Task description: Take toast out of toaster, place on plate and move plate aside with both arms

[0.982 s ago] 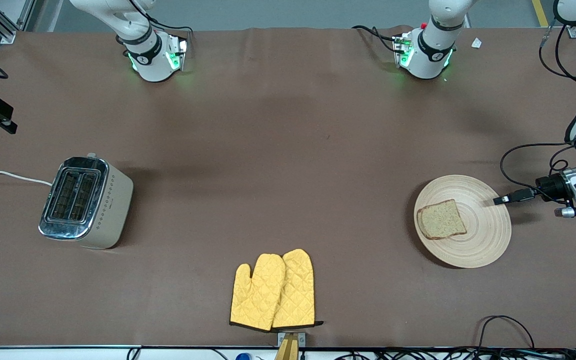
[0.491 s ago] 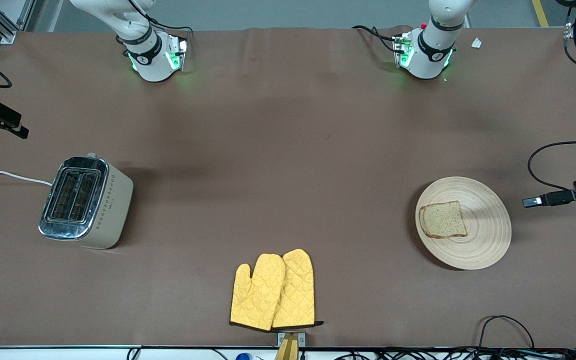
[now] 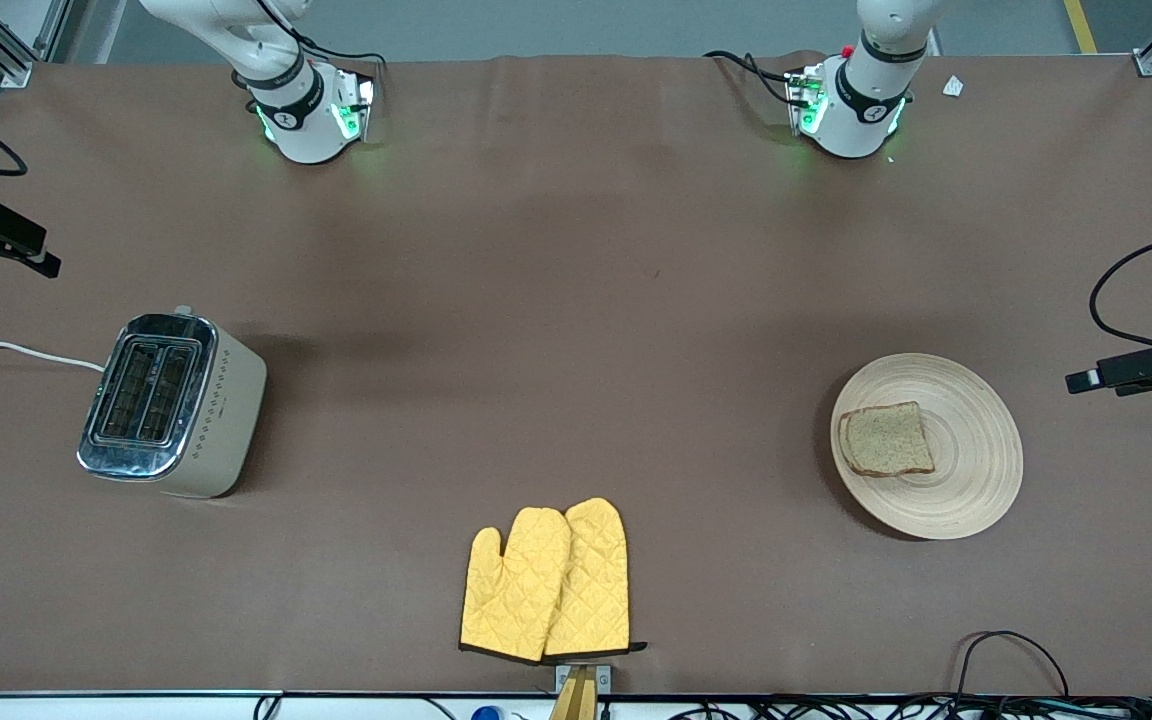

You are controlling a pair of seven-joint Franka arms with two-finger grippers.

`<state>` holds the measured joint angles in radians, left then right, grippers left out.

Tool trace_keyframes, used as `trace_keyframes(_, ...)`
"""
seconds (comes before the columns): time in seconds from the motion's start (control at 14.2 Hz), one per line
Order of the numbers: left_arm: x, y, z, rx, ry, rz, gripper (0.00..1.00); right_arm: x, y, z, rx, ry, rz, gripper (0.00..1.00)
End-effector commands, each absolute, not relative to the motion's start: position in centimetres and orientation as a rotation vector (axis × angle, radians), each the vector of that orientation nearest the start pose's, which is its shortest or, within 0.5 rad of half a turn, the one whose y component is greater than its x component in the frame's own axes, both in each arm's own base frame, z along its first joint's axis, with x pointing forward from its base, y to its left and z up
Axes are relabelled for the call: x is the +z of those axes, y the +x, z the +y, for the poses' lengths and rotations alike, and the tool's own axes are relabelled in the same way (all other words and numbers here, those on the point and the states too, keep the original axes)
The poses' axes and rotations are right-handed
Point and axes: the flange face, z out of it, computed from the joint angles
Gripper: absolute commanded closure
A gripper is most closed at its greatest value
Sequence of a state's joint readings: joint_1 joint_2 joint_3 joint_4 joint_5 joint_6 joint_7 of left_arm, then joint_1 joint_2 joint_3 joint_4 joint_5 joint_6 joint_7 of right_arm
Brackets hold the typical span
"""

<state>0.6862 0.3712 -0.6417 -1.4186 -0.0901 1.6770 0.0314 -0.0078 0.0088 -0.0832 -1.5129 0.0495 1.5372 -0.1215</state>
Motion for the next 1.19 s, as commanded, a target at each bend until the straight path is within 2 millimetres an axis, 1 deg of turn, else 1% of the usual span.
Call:
trace_keyframes(0.0,56.8,62.1,3.7,0.055,-3.32,-0.094,0.0,64.6,54.6,-4.3,-0.014,-3.093,-0.025,0.0)
trace_keyframes(0.21,60.1,60.1,1.9,0.038,-3.271,-0.072,0.0,64.7,54.6,-4.0,-0.016,-3.093,-0.032,0.0)
trace_keyframes(0.28,60.9,59.4,0.4,0.047,-3.256,-0.038,0.0,64.8,54.6,-4.0,-0.018,-3.096,-0.035,0.0)
trace_keyframes(0.35,62.0,58.5,-0.5,0.051,-3.229,-0.028,0.0,64.8,54.6,-4.1,-0.023,-3.096,-0.032,0.0)
trace_keyframes(0.49,63.5,57.1,-0.6,0.046,-3.189,-0.04,0.0,65.2,54.6,-4.2,-0.033,-3.097,-0.035,0.0)
trace_keyframes(0.56,64.2,56.5,-1.4,0.049,-3.181,-0.031,0.0,65.2,54.6,-4.0,-0.033,-3.096,-0.037,0.0)
trace_keyframes(0.63,65.0,55.8,-1.7,0.051,-3.17,-0.032,0.0,65.3,54.6,-3.8,-0.035,-3.096,-0.042,0.0)
trace_keyframes(0.84,66.3,53.5,-2.9,0.122,-3.15,-0.011,0.0,65.5,54.8,-2.8,-0.047,-3.157,-0.076,0.0)
trace_keyframes(0.91,66.4,52.4,-3.9,0.143,-3.141,-0.011,0.0,65.6,54.8,-2.4,-0.043,-3.171,-0.07,0.0)
trace_keyframes(1.05,66.6,50.9,-5.8,0.134,-3.125,0.024,0.0,65.4,54.7,-1.8,-0.029,-3.172,-0.07,0.0)
trace_keyframes(1.12,66.6,50.4,-5.9,0.133,-3.123,0.026,0.0,65.6,54.6,-1.6,-0.029,-3.173,-0.075,0.0)
